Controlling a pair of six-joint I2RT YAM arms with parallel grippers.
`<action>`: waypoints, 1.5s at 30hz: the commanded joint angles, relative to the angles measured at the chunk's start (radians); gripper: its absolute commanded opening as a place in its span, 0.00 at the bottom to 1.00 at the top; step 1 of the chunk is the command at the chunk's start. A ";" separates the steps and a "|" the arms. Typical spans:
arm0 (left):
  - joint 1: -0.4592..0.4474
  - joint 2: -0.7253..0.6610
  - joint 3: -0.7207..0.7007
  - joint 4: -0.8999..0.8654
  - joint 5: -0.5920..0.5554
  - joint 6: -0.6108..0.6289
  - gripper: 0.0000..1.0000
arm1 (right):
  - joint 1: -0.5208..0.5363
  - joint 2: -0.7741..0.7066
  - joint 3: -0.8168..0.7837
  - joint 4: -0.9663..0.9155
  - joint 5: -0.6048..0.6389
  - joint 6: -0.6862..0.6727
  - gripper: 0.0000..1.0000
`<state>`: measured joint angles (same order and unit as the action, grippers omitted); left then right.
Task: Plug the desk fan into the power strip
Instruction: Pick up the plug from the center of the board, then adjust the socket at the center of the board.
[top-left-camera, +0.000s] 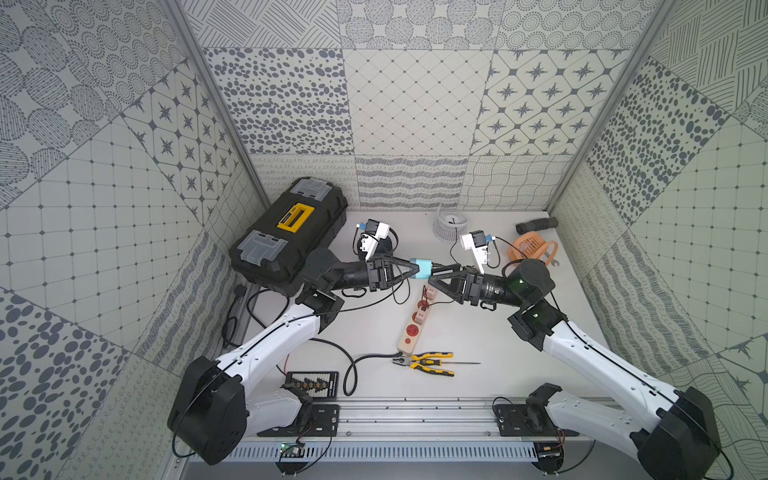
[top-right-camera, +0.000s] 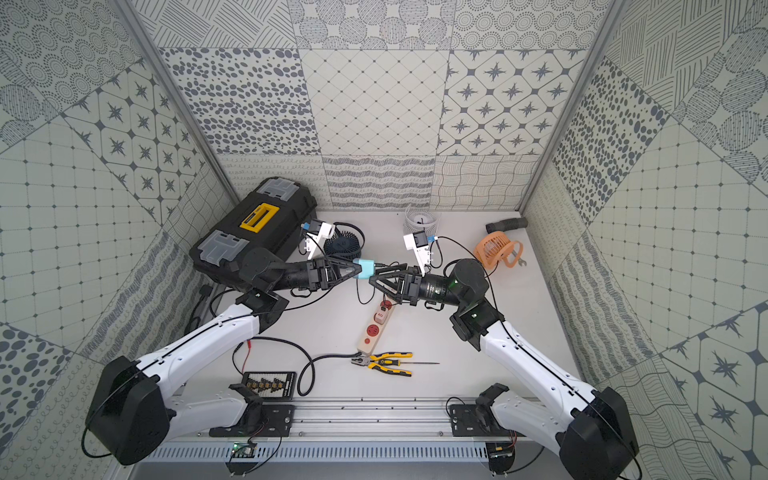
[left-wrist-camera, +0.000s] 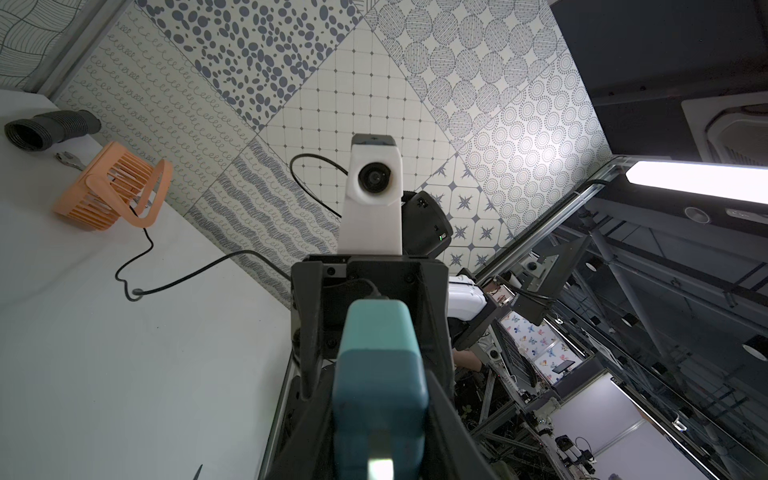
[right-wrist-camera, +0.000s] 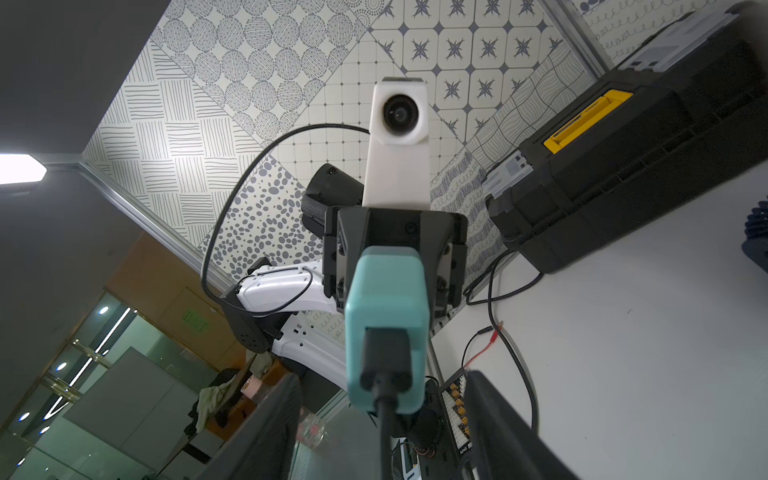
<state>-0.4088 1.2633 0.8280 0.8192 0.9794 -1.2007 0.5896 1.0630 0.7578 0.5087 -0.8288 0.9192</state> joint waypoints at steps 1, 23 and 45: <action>-0.010 -0.012 0.003 -0.050 0.044 0.097 0.00 | 0.011 0.017 0.037 0.082 -0.017 0.010 0.59; -0.018 -0.108 -0.010 -0.491 -0.117 0.434 0.42 | 0.016 0.008 -0.072 -0.018 0.176 -0.046 0.00; 0.000 -0.170 -0.233 -1.067 -0.496 0.629 0.83 | 0.042 -0.232 -0.167 -0.647 0.584 -0.238 0.00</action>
<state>-0.3931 1.0462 0.6205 -0.0940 0.5495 -0.6510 0.6136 0.8284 0.6064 -0.1257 -0.2848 0.6842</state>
